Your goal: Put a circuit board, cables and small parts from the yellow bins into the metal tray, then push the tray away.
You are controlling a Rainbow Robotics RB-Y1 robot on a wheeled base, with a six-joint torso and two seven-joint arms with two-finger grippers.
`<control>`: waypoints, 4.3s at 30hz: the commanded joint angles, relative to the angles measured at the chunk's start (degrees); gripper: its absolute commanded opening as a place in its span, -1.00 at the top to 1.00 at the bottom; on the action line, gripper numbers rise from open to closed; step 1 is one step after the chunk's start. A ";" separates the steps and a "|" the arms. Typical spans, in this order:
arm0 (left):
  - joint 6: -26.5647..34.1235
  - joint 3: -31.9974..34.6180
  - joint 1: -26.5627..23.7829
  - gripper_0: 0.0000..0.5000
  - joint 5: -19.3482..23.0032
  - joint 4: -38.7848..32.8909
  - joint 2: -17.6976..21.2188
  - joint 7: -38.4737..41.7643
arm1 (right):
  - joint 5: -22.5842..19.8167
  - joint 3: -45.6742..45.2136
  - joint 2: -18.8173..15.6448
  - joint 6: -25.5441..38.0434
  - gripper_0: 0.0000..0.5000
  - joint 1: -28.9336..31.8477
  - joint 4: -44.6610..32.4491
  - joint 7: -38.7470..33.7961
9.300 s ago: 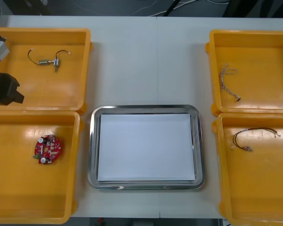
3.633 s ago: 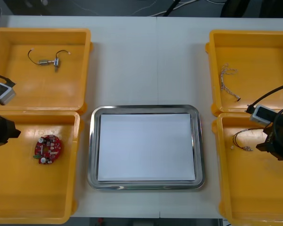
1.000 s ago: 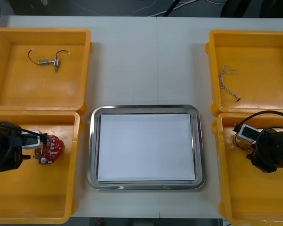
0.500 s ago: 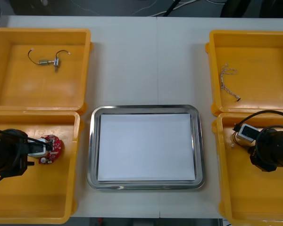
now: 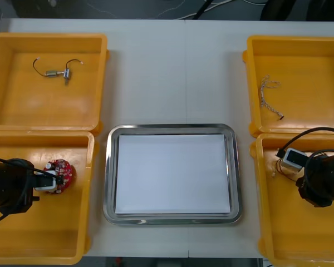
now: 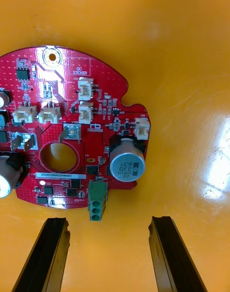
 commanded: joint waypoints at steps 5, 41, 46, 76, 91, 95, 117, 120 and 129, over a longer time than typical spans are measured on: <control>-0.61 -2.38 -2.60 -0.96 -1.65 0.02 -1.83 -5.79 | -1.03 -10.55 4.09 10.93 1.00 1.14 -3.28 2.48; -2.19 -3.17 -3.83 1.00 -2.44 1.86 -3.68 -4.21 | -6.92 -24.88 5.06 25.17 1.00 10.98 -3.28 6.09; -1.75 -1.59 -3.65 1.00 -1.12 1.78 -3.77 -3.95 | -7.62 -24.97 5.06 25.70 1.00 12.48 -3.28 6.44; 27.95 27.24 -7.69 1.00 13.03 -14.13 -5.70 16.09 | -4.90 -26.29 8.83 25.78 -1.00 15.90 -8.29 6.00; 25.85 13.09 -9.36 1.00 5.91 -27.76 -6.58 69.97 | -5.60 -27.69 8.83 26.05 -1.00 11.51 -9.60 2.75; 27.78 7.82 -12.00 1.00 3.27 -30.22 -6.67 81.48 | -5.95 -27.43 9.01 26.75 -1.00 9.40 -9.69 -2.26; 39.17 -24.79 -35.82 1.00 -11.93 -28.99 -17.74 119.98 | 1.87 -22.59 14.37 31.06 -1.00 -0.36 -9.60 -45.15; 39.17 -28.30 -37.49 1.00 -12.99 -26.17 -18.71 119.01 | 4.24 -21.10 14.55 29.83 -1.00 -0.44 -9.69 -50.86; 39.17 -34.02 -37.75 1.00 -16.76 -22.04 -20.99 112.68 | 7.14 -20.75 18.24 29.39 -1.00 -0.36 -9.60 -63.96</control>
